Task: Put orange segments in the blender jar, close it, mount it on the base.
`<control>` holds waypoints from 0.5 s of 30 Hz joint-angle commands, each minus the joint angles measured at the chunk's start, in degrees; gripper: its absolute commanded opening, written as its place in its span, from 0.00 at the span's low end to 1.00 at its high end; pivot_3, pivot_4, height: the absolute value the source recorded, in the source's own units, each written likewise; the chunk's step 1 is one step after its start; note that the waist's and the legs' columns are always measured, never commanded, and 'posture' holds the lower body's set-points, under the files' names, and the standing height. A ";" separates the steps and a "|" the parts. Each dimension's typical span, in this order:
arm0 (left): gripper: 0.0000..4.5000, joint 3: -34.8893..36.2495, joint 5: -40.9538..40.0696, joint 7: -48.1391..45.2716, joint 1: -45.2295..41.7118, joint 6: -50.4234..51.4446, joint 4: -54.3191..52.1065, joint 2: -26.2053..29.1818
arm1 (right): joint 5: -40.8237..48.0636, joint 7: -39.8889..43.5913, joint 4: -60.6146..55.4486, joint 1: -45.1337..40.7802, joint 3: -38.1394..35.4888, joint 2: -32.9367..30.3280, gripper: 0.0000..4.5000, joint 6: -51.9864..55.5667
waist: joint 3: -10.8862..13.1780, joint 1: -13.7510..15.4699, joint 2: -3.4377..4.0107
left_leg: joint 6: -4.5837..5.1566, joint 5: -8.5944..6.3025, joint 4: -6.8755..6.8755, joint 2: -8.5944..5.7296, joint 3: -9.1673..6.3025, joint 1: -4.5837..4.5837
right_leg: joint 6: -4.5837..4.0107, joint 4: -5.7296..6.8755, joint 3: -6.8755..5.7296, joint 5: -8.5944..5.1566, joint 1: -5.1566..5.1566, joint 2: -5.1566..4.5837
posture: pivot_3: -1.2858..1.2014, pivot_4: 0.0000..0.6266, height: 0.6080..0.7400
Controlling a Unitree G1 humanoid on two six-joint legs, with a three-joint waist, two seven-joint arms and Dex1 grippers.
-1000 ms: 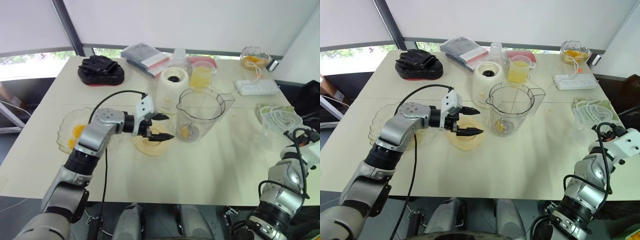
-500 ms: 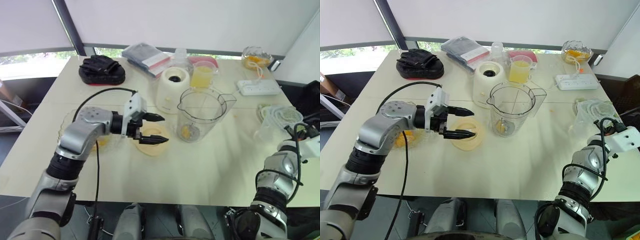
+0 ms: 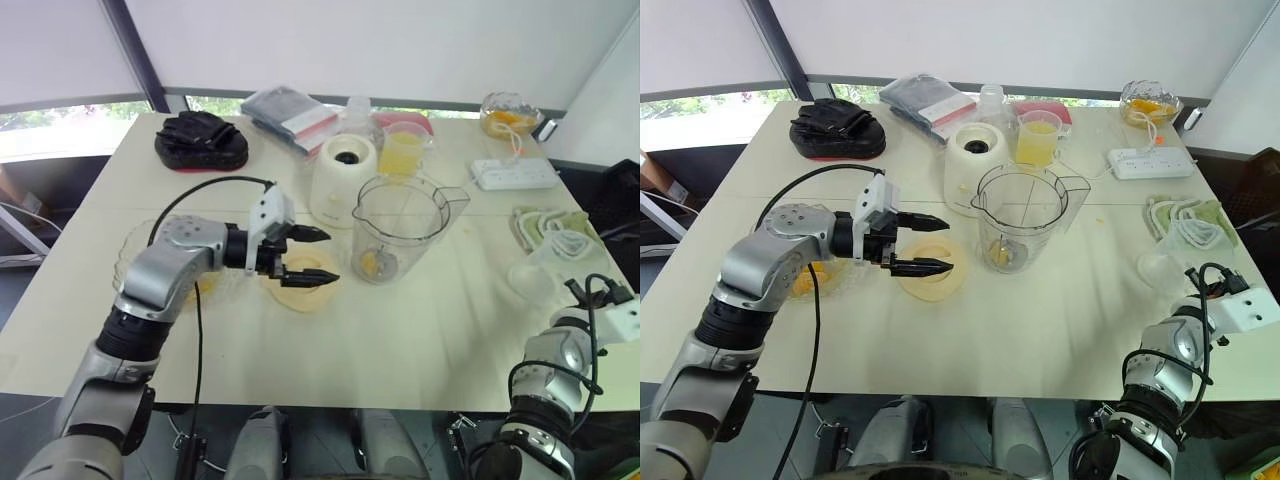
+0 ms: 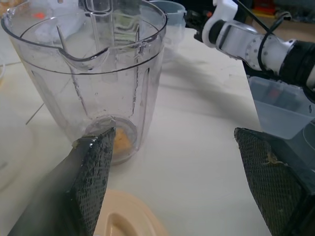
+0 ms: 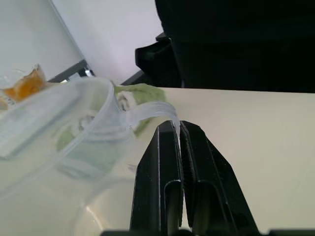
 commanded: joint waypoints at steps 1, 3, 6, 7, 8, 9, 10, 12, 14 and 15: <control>0.89 0.02 0.27 0.41 -0.38 -1.72 -0.30 -0.37 | 0.10 -0.54 -3.02 1.23 1.00 0.06 0.01 -0.30 | 0.00 0.03 0.00 | 0.00 0.00 0.00 0.00 0.00 0.00 | 0.00 0.00 0.00 0.00 0.00 0.00 | 0.52 0.24 1.00; 0.89 -0.26 0.52 0.57 -0.42 -2.09 -0.07 -0.65 | 0.38 -0.78 -3.56 1.59 1.26 -0.20 0.01 0.08 | 0.00 0.05 0.00 | 0.00 0.00 0.00 0.00 -0.01 0.00 | 0.00 0.00 0.00 0.00 0.00 0.01 | 0.52 0.24 1.00; 0.89 -0.51 0.73 0.65 -0.46 -2.56 0.24 -0.88 | 0.60 -0.85 -4.26 2.07 1.64 -0.55 0.07 0.68 | 0.00 0.09 0.00 | 0.00 0.00 0.00 0.00 0.00 0.00 | 0.00 0.00 0.00 0.00 0.00 0.01 | 0.52 0.24 1.00; 0.89 -0.60 0.79 0.70 -0.51 -2.67 0.36 -0.98 | 0.52 -0.74 -4.28 2.18 1.78 -0.78 0.14 0.83 | 0.00 0.09 0.00 | 0.00 0.00 0.00 0.00 0.00 0.00 | 0.00 0.00 0.00 0.00 0.00 0.01 | 0.52 0.24 1.00; 0.89 -0.68 0.87 0.73 -0.56 -2.87 0.53 -1.07 | 0.50 -0.75 -4.56 2.33 1.93 -0.84 0.20 1.01 | 0.00 0.10 0.00 | 0.00 0.00 0.00 0.00 -0.01 0.00 | 0.00 0.00 0.00 0.00 0.00 0.01 | 0.52 0.24 1.00; 0.89 -0.77 0.96 0.76 -0.64 -3.04 0.72 -1.16 | 0.49 -0.85 -4.79 2.42 2.06 -0.89 0.32 1.12 | 0.00 0.09 0.00 | 0.00 0.00 0.00 0.00 0.00 0.00 | 0.00 0.00 0.00 0.00 0.00 0.01 | 0.52 0.24 1.00; 0.89 -0.82 1.00 0.76 -0.70 -3.14 0.85 -1.22 | 0.17 -0.84 -5.18 2.67 2.39 -1.02 0.43 1.15 | 0.00 0.09 0.00 | 0.00 0.00 0.00 0.00 0.00 0.00 | 0.00 0.00 0.00 0.00 0.00 0.01 | 0.52 0.24 1.00; 0.89 -0.93 1.11 0.74 -0.84 -3.37 1.16 -1.38 | -0.48 -0.77 -5.97 3.20 3.08 -1.24 0.53 1.26 | 0.00 0.11 0.00 | 0.00 0.00 0.00 0.00 0.00 0.00 | 0.00 0.00 0.00 0.00 0.00 0.01 | 0.52 0.24 1.00; 0.89 -1.00 1.22 0.65 -0.95 -3.54 1.39 -1.53 | -0.09 -1.05 -7.14 3.80 3.29 -0.98 0.53 1.57 | 0.00 0.07 0.00 | 0.00 0.00 0.00 0.00 0.00 0.00 | 0.00 0.00 0.00 0.00 0.00 0.01 | 0.52 0.24 1.00; 0.89 -1.04 1.26 0.62 -1.00 -3.62 1.50 -1.60 | 0.07 -1.11 -7.66 4.17 3.39 -0.87 0.53 1.66 | 0.00 0.08 0.00 | 0.00 0.00 0.00 0.00 0.00 0.00 | 0.00 0.00 0.01 0.00 0.00 0.01 | 0.52 0.24 1.00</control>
